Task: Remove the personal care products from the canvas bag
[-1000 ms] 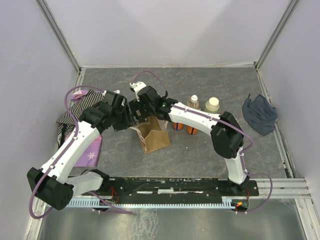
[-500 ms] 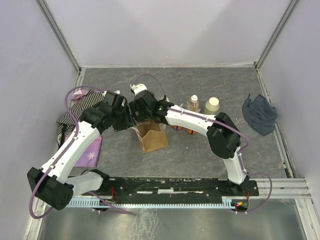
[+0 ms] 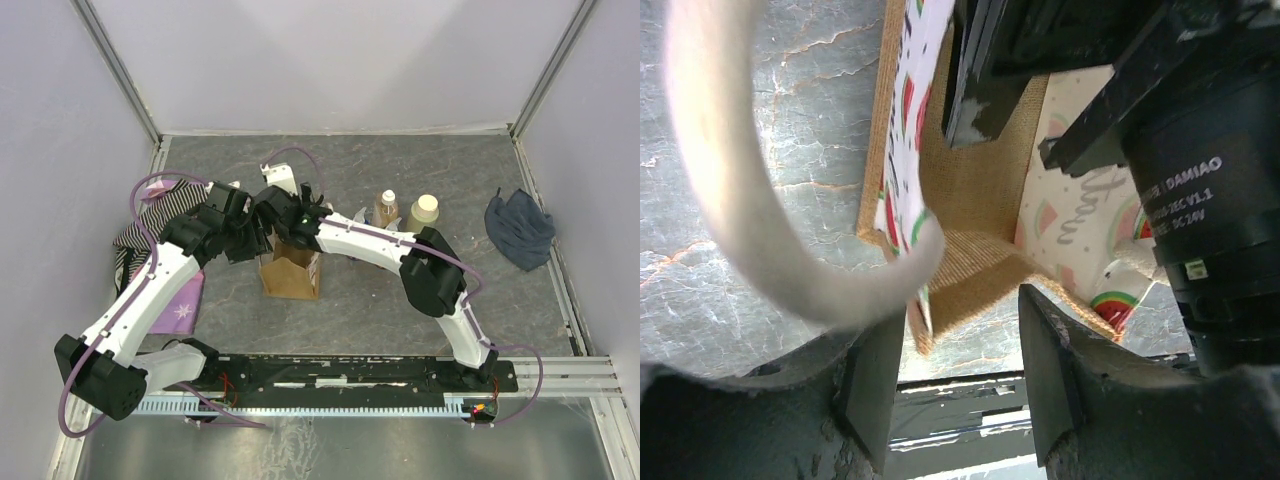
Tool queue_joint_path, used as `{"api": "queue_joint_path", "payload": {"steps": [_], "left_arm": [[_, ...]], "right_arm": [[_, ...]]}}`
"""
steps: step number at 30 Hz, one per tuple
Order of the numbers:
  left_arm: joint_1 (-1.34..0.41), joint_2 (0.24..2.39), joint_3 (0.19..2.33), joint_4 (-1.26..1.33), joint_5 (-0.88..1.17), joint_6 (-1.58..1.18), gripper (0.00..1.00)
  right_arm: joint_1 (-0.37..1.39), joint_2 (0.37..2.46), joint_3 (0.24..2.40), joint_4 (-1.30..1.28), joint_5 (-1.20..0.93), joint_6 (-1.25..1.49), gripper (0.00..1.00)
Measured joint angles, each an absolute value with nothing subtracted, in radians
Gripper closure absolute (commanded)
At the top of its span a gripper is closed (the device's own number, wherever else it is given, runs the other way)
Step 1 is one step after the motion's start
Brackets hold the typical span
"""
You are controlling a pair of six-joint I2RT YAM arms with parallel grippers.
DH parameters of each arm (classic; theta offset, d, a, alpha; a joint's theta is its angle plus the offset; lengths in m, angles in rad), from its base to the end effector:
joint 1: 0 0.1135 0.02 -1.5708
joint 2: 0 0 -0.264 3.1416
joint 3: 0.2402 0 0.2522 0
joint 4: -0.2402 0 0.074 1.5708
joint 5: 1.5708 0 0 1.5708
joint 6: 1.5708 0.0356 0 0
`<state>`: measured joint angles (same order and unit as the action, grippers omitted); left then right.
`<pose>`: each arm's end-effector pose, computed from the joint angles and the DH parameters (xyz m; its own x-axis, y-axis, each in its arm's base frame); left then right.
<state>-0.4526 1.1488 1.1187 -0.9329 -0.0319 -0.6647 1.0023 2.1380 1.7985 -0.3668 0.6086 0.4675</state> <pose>0.1993 -0.0957 0.3170 -0.8406 -0.2768 -0.4656 -0.1242 0.9352 -0.3316 0.2817 0.4031 0.2442 -0.5180 -0.1240 -0.8464 -0.2507 0.9680 0.0116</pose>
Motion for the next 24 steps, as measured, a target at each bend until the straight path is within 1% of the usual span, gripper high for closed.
{"api": "queue_joint_path", "payload": {"steps": [1, 3, 4, 5, 7, 9, 12, 14, 17, 24], "left_arm": [[-0.453, 1.149, 1.119, -0.933, -0.032, -0.665, 0.44], [-0.453, 1.149, 1.119, -0.933, -0.032, -0.665, 0.44], [-0.453, 1.149, 1.119, -0.933, -0.032, -0.665, 0.44], [-0.453, 1.149, 1.119, -0.933, -0.032, -0.665, 0.44], [-0.453, 1.149, 1.119, -0.933, -0.032, -0.665, 0.44], [-0.453, 1.149, 1.119, -0.934, -0.032, -0.665, 0.44], [-0.453, 1.149, 1.119, -0.934, -0.033, -0.665, 0.44], [-0.453, 1.149, 1.118, -0.934, -0.033, -0.665, 0.44], [-0.453, 1.148, 1.114, -0.934, -0.033, -0.665, 0.44], [-0.453, 1.147, 1.111, -0.934, -0.033, -0.665, 0.44]], "right_arm": [[1.002, 2.144, 1.810, -0.373, 0.626, 0.473, 0.00], [1.002, 2.163, 1.851, -0.391, 0.666, 0.485, 0.09], [1.001, 2.171, 1.867, -0.397, 0.678, 0.486, 0.23], [1.001, 2.181, 1.884, -0.403, 0.689, 0.491, 0.26], [1.001, 2.184, 1.887, -0.402, 0.696, 0.490, 0.42], [0.999, 2.184, 1.887, -0.398, 0.694, 0.487, 0.56], [0.997, 2.183, 1.879, -0.382, 0.685, 0.474, 0.69], [0.992, 2.173, 1.855, -0.353, 0.669, 0.463, 0.74], [0.982, 2.147, 1.816, -0.328, 0.633, 0.451, 0.78], [0.977, 2.055, 1.700, -0.311, 0.559, 0.439, 0.79]]}}
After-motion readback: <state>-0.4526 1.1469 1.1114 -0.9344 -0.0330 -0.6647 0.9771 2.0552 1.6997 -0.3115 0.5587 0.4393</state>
